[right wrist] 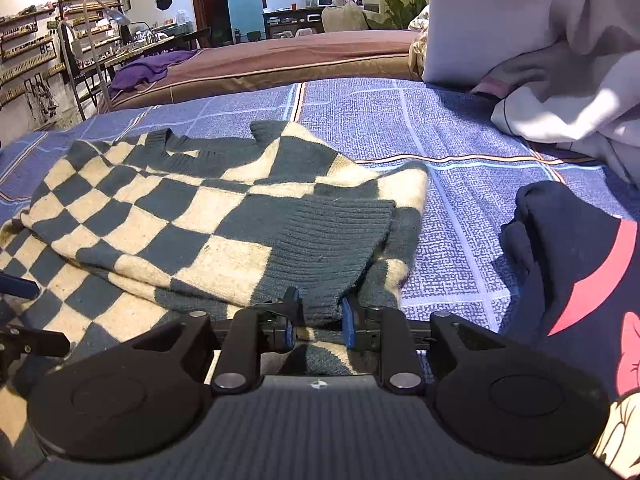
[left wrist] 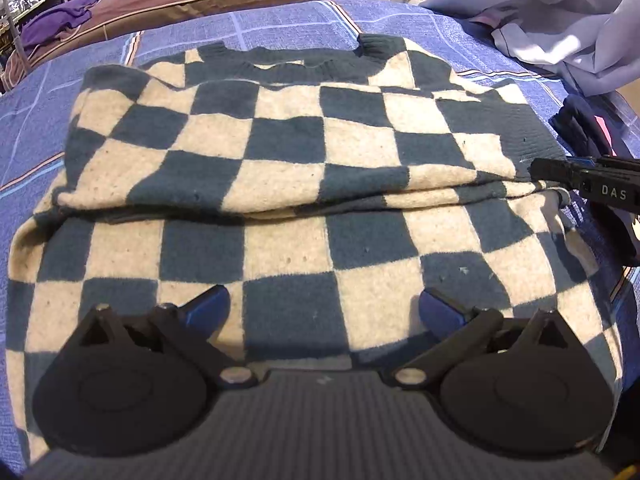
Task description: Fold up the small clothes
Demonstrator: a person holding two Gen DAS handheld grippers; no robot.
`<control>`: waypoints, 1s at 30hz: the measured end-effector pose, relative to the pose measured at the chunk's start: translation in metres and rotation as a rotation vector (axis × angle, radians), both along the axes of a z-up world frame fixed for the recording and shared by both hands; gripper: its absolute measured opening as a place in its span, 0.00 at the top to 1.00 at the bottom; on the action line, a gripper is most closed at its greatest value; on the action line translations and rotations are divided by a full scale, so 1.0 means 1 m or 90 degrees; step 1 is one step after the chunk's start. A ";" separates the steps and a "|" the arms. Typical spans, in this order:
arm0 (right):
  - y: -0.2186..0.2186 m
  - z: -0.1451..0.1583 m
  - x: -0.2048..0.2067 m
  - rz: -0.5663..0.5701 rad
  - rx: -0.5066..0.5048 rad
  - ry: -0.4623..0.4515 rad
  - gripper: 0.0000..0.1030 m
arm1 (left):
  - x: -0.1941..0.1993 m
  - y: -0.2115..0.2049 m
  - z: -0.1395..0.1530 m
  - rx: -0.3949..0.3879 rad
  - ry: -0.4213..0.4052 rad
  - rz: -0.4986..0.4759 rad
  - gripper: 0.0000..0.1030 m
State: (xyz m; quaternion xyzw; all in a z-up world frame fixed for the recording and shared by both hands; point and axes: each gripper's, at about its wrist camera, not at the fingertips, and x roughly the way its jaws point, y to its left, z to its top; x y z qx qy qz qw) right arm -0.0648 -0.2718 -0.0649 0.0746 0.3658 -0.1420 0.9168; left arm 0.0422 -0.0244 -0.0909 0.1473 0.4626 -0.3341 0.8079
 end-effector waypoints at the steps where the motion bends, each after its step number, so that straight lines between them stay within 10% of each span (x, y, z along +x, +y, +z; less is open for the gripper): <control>1: 0.001 0.003 -0.001 -0.003 -0.002 -0.004 0.55 | 0.001 0.001 0.001 0.001 -0.001 0.001 0.00; 12: -0.005 0.034 0.008 0.009 -0.020 -0.053 0.16 | 0.046 0.052 0.038 -0.097 -0.045 0.146 0.02; 19: 0.026 0.020 0.033 0.091 -0.006 -0.023 0.06 | 0.099 0.033 0.037 -0.079 -0.074 0.136 0.44; 26: 0.035 0.016 0.036 0.127 -0.039 0.001 0.03 | 0.153 -0.001 -0.003 0.041 -0.168 0.110 0.32; 30: 0.028 0.015 0.035 0.122 -0.063 0.014 0.01 | 0.206 0.022 -0.003 0.033 -0.134 0.188 0.25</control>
